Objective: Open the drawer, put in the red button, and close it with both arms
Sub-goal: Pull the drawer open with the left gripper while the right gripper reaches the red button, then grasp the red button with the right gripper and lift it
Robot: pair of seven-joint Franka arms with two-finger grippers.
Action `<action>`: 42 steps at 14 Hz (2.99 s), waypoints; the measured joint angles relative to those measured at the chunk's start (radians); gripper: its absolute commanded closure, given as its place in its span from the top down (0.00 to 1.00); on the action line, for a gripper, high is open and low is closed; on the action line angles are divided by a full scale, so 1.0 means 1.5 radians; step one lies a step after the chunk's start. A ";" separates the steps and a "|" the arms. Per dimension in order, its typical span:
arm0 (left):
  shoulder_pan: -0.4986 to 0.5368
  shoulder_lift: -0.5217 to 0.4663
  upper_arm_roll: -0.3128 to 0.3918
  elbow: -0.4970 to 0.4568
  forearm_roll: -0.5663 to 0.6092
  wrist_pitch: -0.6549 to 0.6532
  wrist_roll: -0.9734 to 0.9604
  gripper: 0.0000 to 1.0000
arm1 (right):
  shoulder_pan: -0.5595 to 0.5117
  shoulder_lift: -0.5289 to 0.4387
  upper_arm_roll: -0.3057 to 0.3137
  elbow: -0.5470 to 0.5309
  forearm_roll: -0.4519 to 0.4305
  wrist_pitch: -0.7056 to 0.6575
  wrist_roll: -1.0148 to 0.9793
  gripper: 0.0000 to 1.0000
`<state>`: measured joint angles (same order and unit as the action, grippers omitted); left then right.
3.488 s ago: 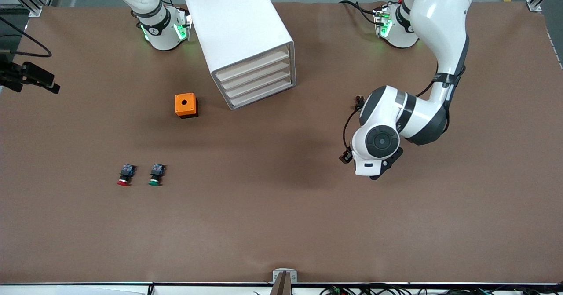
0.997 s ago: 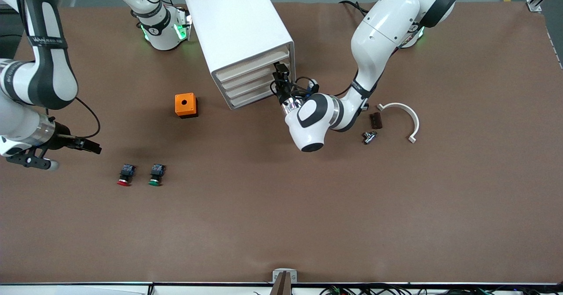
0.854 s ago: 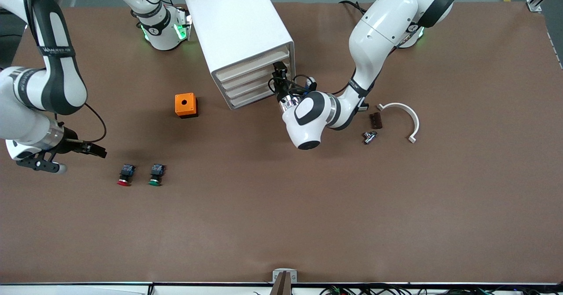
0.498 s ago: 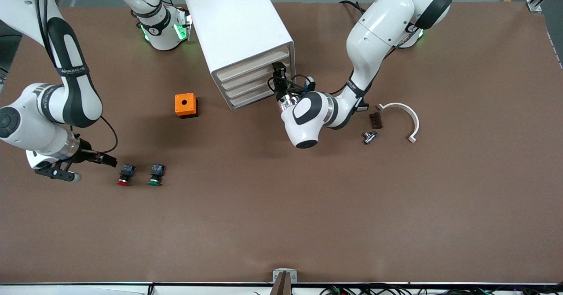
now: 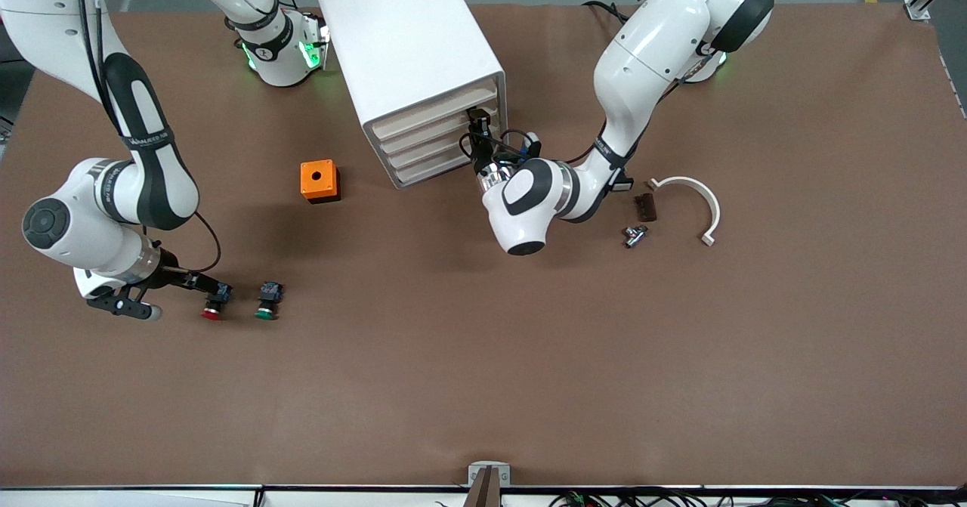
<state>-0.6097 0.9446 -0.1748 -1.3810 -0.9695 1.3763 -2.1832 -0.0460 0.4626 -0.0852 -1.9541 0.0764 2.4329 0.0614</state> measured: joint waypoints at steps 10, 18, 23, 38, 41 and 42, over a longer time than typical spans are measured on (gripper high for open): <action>0.052 0.000 0.001 0.004 0.000 -0.001 -0.003 0.13 | 0.005 0.039 0.000 0.000 0.000 0.034 0.017 0.99; 0.137 0.000 0.004 0.007 0.000 0.000 -0.015 0.18 | 0.005 0.072 0.000 0.000 0.000 0.067 0.026 0.98; 0.169 0.000 0.005 0.007 0.000 0.000 -0.015 0.20 | 0.005 0.080 -0.001 0.000 0.000 0.069 0.032 0.90; 0.185 0.000 0.001 0.030 -0.001 0.000 0.058 1.00 | 0.005 0.080 -0.001 0.005 0.000 0.052 0.044 0.00; 0.196 -0.001 -0.002 0.053 -0.021 0.000 0.122 1.00 | 0.010 0.072 0.000 0.030 0.000 -0.004 0.047 0.00; 0.204 -0.001 -0.002 0.060 -0.028 0.000 0.153 1.00 | 0.015 0.063 0.001 0.048 0.000 -0.049 0.059 0.00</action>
<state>-0.3041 0.9434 -0.1773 -1.2908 -1.0114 1.3759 -1.9535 -0.0232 0.5572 -0.0841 -1.8820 0.0769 2.3598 0.1493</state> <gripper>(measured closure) 0.000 0.577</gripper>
